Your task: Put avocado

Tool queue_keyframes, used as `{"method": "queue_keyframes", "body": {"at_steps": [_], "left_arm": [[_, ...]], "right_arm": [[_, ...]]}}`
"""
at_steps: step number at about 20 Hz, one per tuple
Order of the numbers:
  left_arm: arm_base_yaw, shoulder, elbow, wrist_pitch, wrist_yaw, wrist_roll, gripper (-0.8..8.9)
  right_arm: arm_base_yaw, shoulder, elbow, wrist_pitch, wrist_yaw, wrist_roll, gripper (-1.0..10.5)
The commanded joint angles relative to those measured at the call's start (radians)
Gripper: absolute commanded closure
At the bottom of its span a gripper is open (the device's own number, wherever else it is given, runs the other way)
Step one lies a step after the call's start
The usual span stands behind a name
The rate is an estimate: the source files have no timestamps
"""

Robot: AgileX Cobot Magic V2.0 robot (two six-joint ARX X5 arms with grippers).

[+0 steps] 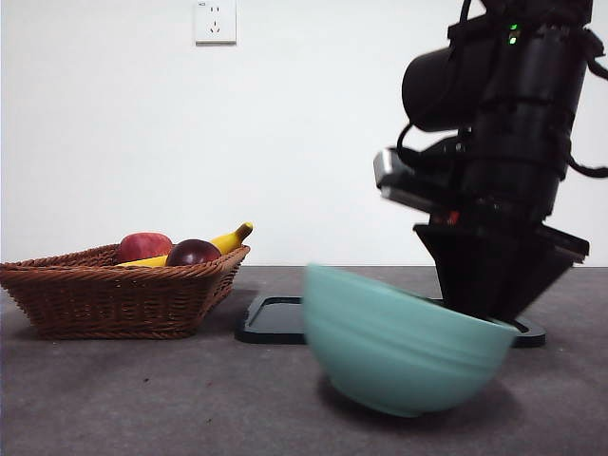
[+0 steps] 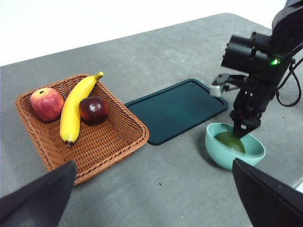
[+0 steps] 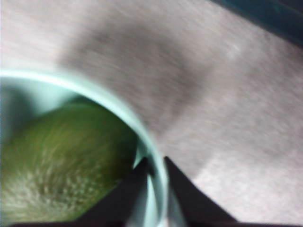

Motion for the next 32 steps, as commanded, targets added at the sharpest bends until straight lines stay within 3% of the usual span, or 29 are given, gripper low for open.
{"method": "queue_keyframes", "body": {"at_steps": [1,5,9,16,22,29,30,32], "left_arm": [[-0.01,0.003,0.016,0.01,-0.005,-0.003,2.83],[-0.01,0.003,0.016,0.01,-0.005,-0.003,2.83],[-0.01,0.003,0.016,0.01,-0.005,-0.002,2.83],[-0.01,0.003,0.016,0.01,-0.005,-0.002,2.83],[-0.01,0.003,0.016,0.01,-0.005,-0.003,2.83],[-0.01,0.003,0.016,0.01,-0.005,-0.003,2.83],[-0.01,0.003,0.016,0.01,-0.005,-0.003,2.83],[-0.01,0.003,0.016,0.01,-0.005,-0.003,2.83]], "right_arm": [[0.006,0.021,0.028,-0.005,0.023,0.036,9.4],[-0.003,0.021,0.159,-0.069,0.06,0.059,9.4],[-0.079,0.05,0.344,-0.136,0.093,0.056,9.4],[-0.216,0.288,0.671,-0.248,0.119,0.003,9.4],[-0.222,0.425,0.691,-0.189,0.107,0.007,9.4],[-0.222,0.445,0.691,-0.193,0.098,0.008,9.4],[-0.222,0.445,0.691,-0.193,0.102,0.009,8.8],[-0.222,0.445,0.691,-0.192,0.116,0.01,4.8]]}}
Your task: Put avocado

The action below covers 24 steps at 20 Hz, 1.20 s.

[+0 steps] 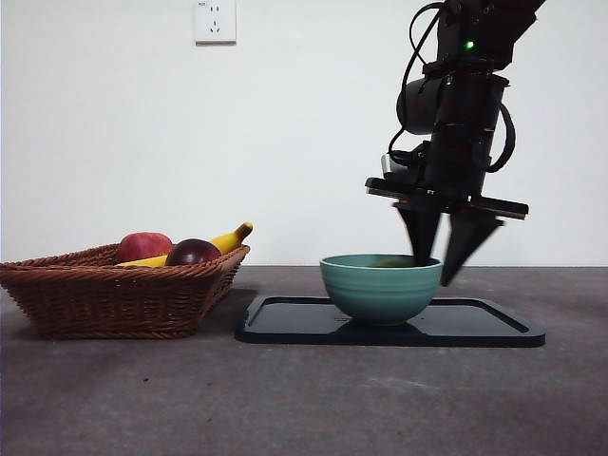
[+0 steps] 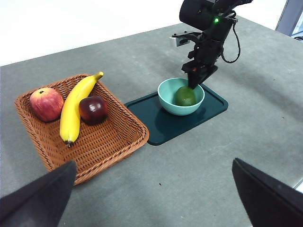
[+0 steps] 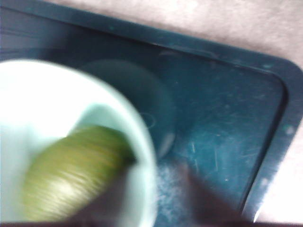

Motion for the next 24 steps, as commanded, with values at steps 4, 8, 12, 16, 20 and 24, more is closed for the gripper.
{"method": "queue_keyframes", "body": {"at_steps": [4,8,12,16,20,24], "left_arm": [[-0.01,0.003,0.016,0.01,-0.005,-0.003,2.83],[-0.01,0.003,0.016,0.01,-0.005,-0.003,2.83],[-0.01,0.003,0.016,0.01,-0.005,-0.003,2.83],[-0.01,0.003,0.016,0.009,-0.005,-0.003,2.83],[-0.01,0.003,0.016,0.009,-0.005,-0.003,2.83],[-0.01,0.003,0.016,0.01,-0.005,-0.003,2.83]], "right_arm": [[0.003,-0.048,0.089,-0.079,0.093,-0.018,4.4],[0.039,-0.342,0.111,-0.24,0.238,-0.041,4.4],[0.131,-0.706,0.108,-0.333,0.305,-0.051,4.4],[0.235,-0.97,0.027,-0.352,0.306,-0.05,4.4],[0.298,-1.275,-0.3,-0.29,0.311,0.029,4.4],[0.307,-1.584,-0.6,-0.272,0.312,0.076,4.4]]}}
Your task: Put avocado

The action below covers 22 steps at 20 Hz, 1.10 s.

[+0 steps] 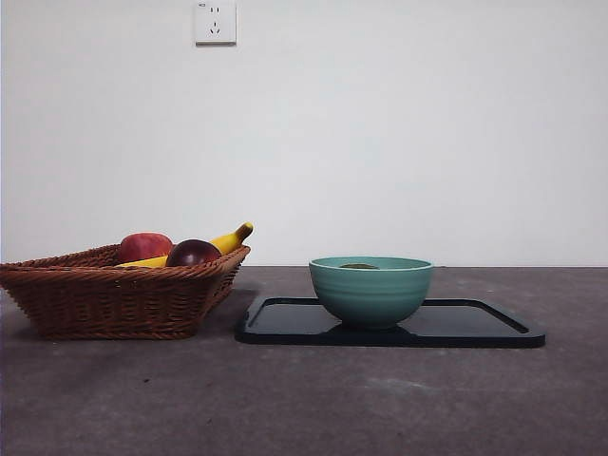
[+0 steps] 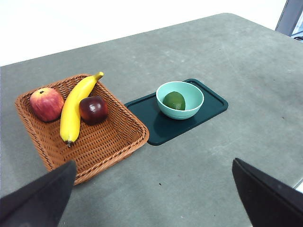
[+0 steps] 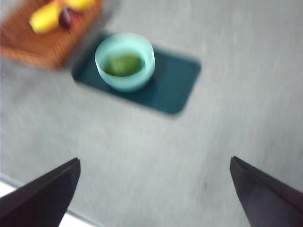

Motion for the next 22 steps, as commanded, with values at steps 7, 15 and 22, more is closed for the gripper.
{"method": "queue_keyframes", "body": {"at_steps": [7,15,22], "left_arm": [[-0.01,0.003,0.016,0.01,-0.005,-0.003,3.26],[-0.01,0.003,0.016,0.01,-0.005,-0.003,7.85],[-0.008,0.001,0.017,0.01,-0.005,-0.003,7.85]], "right_arm": [[0.008,-0.242,-0.114,0.016,0.004,0.032,4.9],[0.008,-0.241,-0.114,0.072,0.004,0.032,9.1],[0.008,-0.241,-0.114,0.072,0.004,0.032,9.1]]}}
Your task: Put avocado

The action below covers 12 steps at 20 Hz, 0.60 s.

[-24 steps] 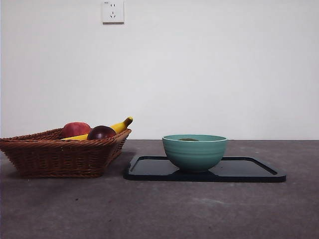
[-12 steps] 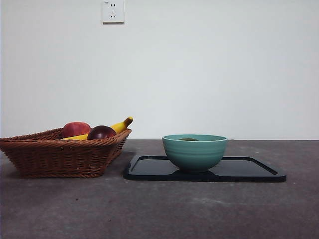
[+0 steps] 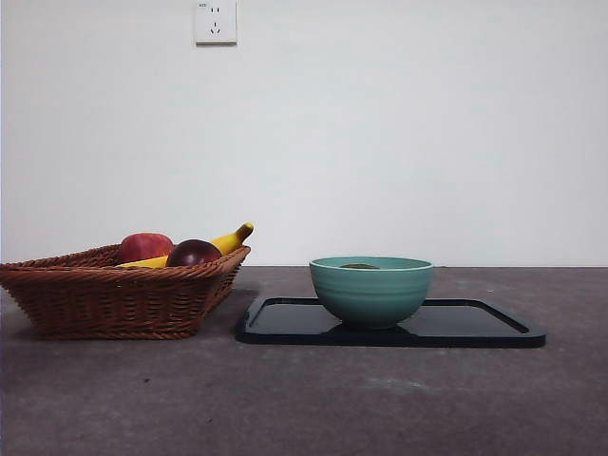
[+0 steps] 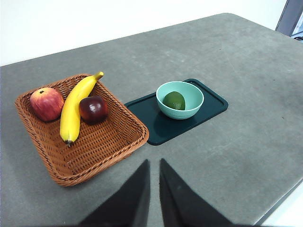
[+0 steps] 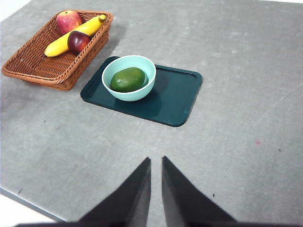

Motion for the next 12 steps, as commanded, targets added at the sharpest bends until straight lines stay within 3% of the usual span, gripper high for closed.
{"method": "queue_keyframes", "body": {"at_steps": [1,2,6,12], "left_arm": [[0.006,-0.005,0.017,0.01,-0.005,-0.003,7.85],[0.029,-0.007,0.017,0.01,-0.005,-0.003,7.85],[0.234,-0.009,0.016,0.006,-0.01,0.138,7.98],[0.64,-0.045,-0.132,0.035,0.128,0.137,7.98]], "right_arm": [[0.007,0.003,0.009,0.011,0.003,0.008,9.1],[0.007,0.003,0.009,0.011,0.003,0.008,9.1],[0.007,0.003,0.009,0.011,0.003,0.008,9.1],[0.007,0.003,0.009,0.011,0.003,0.008,9.1]]}}
